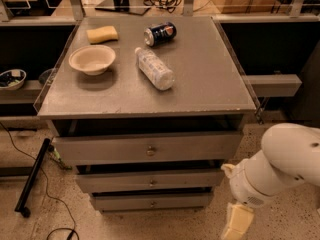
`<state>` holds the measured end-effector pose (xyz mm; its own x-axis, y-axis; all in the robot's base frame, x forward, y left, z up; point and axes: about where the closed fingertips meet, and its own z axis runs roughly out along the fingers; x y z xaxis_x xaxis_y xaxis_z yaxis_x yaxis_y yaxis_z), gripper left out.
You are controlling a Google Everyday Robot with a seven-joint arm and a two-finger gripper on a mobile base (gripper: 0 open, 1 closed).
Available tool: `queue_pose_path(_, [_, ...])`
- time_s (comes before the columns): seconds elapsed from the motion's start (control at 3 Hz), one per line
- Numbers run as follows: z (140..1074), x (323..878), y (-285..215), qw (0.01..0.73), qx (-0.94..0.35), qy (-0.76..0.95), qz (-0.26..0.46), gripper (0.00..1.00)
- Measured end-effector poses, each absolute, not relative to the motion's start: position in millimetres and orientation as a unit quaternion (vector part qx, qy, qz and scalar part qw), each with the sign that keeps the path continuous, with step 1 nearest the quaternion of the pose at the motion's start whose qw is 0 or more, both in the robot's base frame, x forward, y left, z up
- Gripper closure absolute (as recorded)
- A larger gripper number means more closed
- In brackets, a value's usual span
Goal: Open bottom drawer
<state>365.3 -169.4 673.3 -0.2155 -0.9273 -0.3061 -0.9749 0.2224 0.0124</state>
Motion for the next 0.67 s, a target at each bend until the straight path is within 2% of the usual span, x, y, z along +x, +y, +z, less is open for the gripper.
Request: queue_pose_path(0.67, [647.0,361.4,-164.9,0.104,-0.616,0.771,0.124,0.0])
